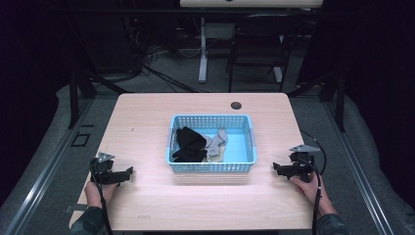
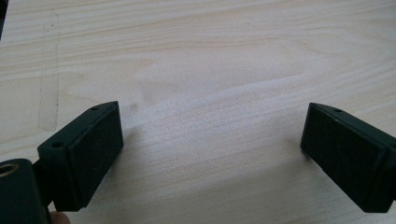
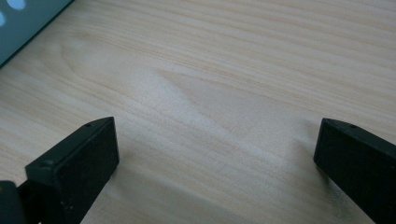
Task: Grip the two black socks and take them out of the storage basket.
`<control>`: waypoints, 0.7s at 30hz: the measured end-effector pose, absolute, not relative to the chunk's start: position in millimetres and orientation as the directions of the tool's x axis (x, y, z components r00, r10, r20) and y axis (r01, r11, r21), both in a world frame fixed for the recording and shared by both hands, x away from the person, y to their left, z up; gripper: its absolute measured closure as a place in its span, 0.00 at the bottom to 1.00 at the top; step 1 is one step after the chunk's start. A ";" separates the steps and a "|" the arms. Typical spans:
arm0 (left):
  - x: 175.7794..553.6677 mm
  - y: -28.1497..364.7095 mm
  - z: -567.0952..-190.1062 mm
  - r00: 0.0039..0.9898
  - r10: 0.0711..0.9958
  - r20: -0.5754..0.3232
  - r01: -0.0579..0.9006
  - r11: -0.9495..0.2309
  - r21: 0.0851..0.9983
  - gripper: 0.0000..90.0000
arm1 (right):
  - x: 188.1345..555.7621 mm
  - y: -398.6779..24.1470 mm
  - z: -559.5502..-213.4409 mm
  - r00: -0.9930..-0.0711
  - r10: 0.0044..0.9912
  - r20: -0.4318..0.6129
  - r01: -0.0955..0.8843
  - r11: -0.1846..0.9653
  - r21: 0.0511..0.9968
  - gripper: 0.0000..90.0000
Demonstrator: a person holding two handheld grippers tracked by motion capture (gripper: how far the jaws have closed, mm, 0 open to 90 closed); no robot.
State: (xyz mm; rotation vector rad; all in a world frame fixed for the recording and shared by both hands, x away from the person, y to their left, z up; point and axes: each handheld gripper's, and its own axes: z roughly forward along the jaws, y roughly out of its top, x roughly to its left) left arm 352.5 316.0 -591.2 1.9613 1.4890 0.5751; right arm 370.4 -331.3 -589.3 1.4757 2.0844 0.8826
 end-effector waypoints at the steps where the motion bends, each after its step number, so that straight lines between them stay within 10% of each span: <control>1: 352.4 316.0 -591.1 0.275 0.961 -0.018 0.700 -0.187 0.689 0.06 | 370.4 -331.3 -589.3 -0.337 0.941 0.012 0.663 0.229 0.713 0.00; 21: 352.7 324.0 -580.0 0.281 0.956 -0.086 0.709 -0.146 0.690 0.00 | 370.8 -331.6 -588.7 -0.344 0.939 0.010 0.667 0.237 0.707 0.00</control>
